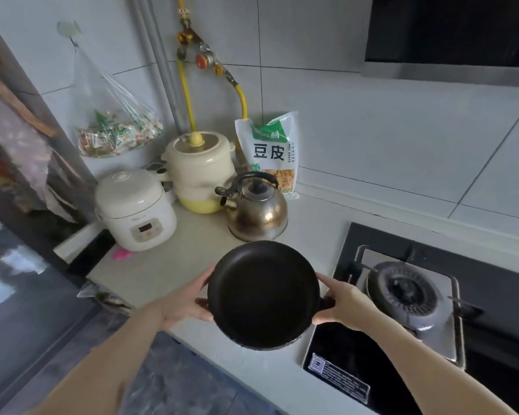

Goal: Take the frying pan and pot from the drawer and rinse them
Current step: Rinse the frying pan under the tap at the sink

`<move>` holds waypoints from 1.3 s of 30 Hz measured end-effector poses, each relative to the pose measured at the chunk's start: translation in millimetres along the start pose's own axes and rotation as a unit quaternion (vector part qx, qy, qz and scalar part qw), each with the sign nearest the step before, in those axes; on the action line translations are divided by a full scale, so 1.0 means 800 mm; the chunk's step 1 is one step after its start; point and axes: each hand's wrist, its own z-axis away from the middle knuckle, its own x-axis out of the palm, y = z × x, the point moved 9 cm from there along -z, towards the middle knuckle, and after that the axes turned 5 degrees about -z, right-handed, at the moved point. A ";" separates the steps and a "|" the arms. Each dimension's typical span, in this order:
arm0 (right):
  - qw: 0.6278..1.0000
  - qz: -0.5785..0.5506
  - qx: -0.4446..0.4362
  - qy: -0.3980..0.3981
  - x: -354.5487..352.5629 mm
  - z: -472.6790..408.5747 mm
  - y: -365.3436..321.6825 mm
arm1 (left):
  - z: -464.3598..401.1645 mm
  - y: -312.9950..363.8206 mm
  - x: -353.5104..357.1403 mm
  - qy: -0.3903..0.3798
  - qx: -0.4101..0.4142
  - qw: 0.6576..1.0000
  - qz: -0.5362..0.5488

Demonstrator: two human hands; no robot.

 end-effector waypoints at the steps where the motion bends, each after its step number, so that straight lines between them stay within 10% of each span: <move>1: 1.000 -0.001 0.004 0.003 0.002 -0.004 0.004 | -0.008 -0.004 -0.002 -0.004 0.005 1.000 0.001; 30: 0.996 0.002 0.082 0.037 0.053 -0.021 0.002 | -0.059 -0.053 -0.038 -0.036 -0.021 0.999 0.027; 34: 0.990 0.047 0.099 0.089 0.032 -0.002 -0.004 | -0.047 -0.066 -0.041 0.083 -0.093 0.988 0.089; 39: 0.938 0.069 0.150 0.304 -0.073 0.066 0.000 | 0.005 -0.006 -0.081 0.396 -0.096 0.899 -0.160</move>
